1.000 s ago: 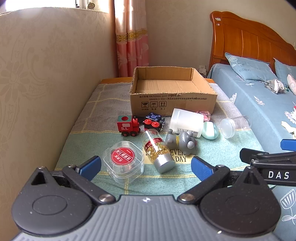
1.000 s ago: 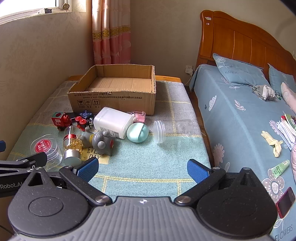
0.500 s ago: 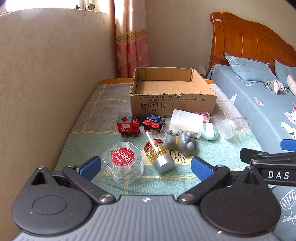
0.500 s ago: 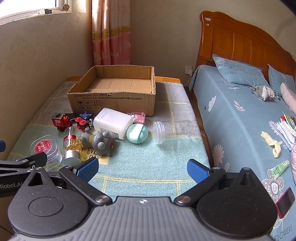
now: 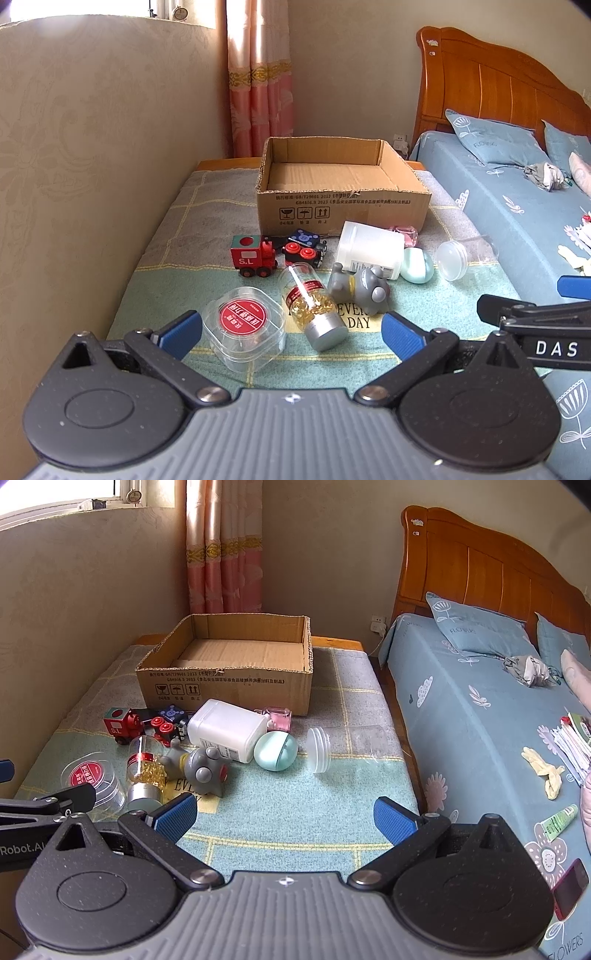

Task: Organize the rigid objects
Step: 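Move both tools toward the clear red-lidded case and clear jar, then grasp the red-lidded case with left tool while right tool grasps the clear jar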

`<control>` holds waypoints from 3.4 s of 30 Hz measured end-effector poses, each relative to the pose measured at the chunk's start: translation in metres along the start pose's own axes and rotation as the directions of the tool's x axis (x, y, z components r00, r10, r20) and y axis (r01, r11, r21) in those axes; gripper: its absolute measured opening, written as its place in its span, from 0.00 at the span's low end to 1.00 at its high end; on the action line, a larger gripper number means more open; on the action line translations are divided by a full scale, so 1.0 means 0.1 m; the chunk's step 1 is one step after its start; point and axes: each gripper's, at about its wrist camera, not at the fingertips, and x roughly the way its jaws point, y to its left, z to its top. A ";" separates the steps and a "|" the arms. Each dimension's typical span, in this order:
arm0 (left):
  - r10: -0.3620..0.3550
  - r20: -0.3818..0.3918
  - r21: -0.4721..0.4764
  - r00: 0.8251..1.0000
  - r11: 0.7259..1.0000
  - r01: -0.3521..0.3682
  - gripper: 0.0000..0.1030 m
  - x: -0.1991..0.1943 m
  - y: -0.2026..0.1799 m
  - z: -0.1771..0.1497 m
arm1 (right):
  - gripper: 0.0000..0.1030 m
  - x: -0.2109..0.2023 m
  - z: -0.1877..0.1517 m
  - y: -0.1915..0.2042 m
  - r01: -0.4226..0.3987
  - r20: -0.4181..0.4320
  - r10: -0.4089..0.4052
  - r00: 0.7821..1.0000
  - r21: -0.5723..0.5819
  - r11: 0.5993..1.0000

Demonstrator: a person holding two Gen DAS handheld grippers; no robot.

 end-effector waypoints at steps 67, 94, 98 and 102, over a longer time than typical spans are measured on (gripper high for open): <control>-0.081 -0.147 0.062 0.986 0.994 0.091 0.99 1.54 0.81 -0.20 | 1.00 1.52 0.23 -0.90 -0.158 -0.035 0.158 0.987 -0.025 0.987; -0.157 -0.144 0.147 0.977 0.973 0.179 0.95 1.52 0.74 -0.07 | 1.00 1.99 0.61 -0.81 -0.224 -0.089 0.211 0.973 -0.159 0.962; -0.160 -0.160 0.172 0.974 0.967 0.187 0.86 1.55 0.72 -0.07 | 1.00 2.00 0.61 -0.78 -0.218 -0.091 0.205 0.975 -0.169 0.961; -0.172 -0.177 0.163 0.969 0.966 0.201 0.77 1.56 0.74 -0.05 | 1.00 2.01 0.61 -0.74 -0.205 -0.095 0.190 0.977 -0.192 0.960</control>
